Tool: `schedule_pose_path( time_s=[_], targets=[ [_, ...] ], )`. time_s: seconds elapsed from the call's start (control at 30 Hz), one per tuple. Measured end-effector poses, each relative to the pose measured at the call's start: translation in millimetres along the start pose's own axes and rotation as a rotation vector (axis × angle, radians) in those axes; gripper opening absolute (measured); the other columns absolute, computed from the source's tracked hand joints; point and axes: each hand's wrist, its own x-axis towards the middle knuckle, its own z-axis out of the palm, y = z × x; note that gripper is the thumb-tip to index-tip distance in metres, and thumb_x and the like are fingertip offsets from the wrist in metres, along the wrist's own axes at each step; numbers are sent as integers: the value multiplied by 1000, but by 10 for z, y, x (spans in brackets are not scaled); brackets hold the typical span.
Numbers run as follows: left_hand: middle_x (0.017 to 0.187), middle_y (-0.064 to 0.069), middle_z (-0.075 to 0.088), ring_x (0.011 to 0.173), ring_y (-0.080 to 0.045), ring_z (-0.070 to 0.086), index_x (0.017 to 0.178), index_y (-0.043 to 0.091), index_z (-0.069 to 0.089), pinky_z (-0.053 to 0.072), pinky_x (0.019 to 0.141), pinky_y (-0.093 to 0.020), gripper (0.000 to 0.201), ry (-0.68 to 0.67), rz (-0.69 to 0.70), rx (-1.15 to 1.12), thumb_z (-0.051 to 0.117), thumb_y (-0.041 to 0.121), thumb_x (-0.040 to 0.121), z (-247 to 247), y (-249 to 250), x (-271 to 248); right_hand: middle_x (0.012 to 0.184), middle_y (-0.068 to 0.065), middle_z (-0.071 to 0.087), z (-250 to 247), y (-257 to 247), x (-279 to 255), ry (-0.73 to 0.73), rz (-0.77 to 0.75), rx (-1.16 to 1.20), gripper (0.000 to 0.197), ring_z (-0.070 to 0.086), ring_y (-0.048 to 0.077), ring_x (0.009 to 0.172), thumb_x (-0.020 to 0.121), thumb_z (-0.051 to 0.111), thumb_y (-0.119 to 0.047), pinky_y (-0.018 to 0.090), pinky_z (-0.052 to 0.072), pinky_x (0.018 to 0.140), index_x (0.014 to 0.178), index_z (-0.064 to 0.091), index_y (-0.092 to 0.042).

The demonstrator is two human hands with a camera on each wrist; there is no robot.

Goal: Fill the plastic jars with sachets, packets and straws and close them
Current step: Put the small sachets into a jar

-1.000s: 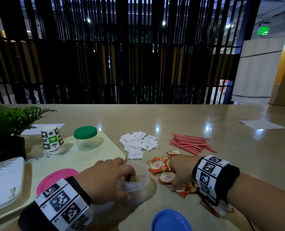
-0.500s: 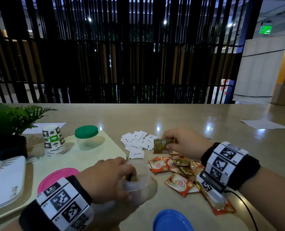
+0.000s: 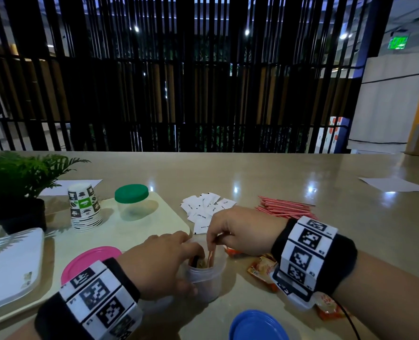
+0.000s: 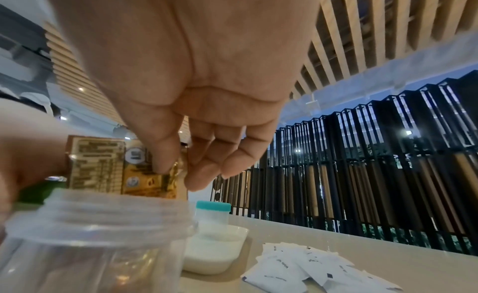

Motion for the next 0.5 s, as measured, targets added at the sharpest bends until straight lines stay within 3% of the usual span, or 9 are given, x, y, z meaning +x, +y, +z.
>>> schedule_pose_path(
  time_s=[0.13, 0.3, 0.5],
  targets=[
    [138, 8, 42, 121, -16, 45, 134, 43, 41, 39, 101, -33, 59, 5, 2, 17, 62, 59, 81, 9, 4, 2, 108, -7, 63, 73, -5, 58, -58, 28, -31, 26, 55, 12, 100, 92, 52, -11, 31, 46, 90, 102, 72, -25],
    [137, 7, 43, 121, -17, 44, 136, 42, 41, 38, 101, -33, 61, 19, 2, 12, 62, 60, 81, 25, -5, 3, 113, -6, 50, 121, -36, 100, -64, 24, -116, 23, 52, 18, 102, 91, 55, -13, 34, 46, 86, 104, 71, -24],
    [137, 7, 42, 121, -16, 44, 137, 42, 38, 39, 102, -34, 63, 12, 3, 16, 61, 61, 81, 29, -20, 19, 103, -6, 66, 174, -59, 118, 22, 27, -152, 23, 58, 16, 95, 85, 59, -16, 33, 48, 80, 103, 68, -27]
  ],
)
